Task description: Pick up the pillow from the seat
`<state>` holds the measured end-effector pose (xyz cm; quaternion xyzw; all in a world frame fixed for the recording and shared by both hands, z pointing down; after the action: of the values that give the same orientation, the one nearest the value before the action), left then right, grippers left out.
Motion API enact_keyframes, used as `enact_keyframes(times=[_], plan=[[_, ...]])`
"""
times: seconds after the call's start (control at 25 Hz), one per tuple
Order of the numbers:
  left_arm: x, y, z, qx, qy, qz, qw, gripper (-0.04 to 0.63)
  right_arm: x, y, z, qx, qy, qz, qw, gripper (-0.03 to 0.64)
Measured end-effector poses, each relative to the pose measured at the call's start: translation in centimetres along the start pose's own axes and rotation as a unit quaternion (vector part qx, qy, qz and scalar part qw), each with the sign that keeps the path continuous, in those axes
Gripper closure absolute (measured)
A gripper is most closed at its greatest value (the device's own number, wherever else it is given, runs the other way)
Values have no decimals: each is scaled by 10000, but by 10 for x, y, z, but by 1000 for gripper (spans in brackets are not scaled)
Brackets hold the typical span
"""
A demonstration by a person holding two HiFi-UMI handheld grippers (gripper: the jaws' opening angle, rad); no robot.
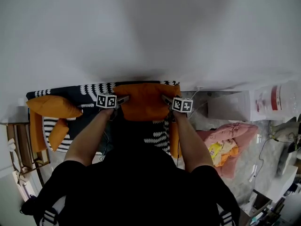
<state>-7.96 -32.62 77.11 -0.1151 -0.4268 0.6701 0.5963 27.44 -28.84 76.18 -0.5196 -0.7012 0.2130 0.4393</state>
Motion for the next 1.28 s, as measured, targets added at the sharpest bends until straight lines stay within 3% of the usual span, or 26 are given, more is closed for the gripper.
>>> enact_keyframes(times=[0.4,0.76,1.04,1.28], plan=[[7,29,-29,-28,-236,-252,9994,280,6,37,25,-69,224,-289,9993,287],[1,69,-61,14,-458,-725,9963,285,-5,78,56,-235,588,-662,9958,291],[-7,107,-93,-67,-819,-1143,9900,290,-12,116,81,-332,732,-981,9919,293],[-9,138,-117,102,-964,-1481,9842,293,-15,150,106,-384,863,-1295,9871,298]])
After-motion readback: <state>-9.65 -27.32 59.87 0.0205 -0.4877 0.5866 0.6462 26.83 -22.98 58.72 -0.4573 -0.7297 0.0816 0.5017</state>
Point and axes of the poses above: the fingertips, and each gripper's own axes: y backward along the fingers, z to its left, x out of its underside, the point moved 8 cm from there along y, backward along the fingers, and after that the axes turned 15 degrees about z, right-handed, at the moved point
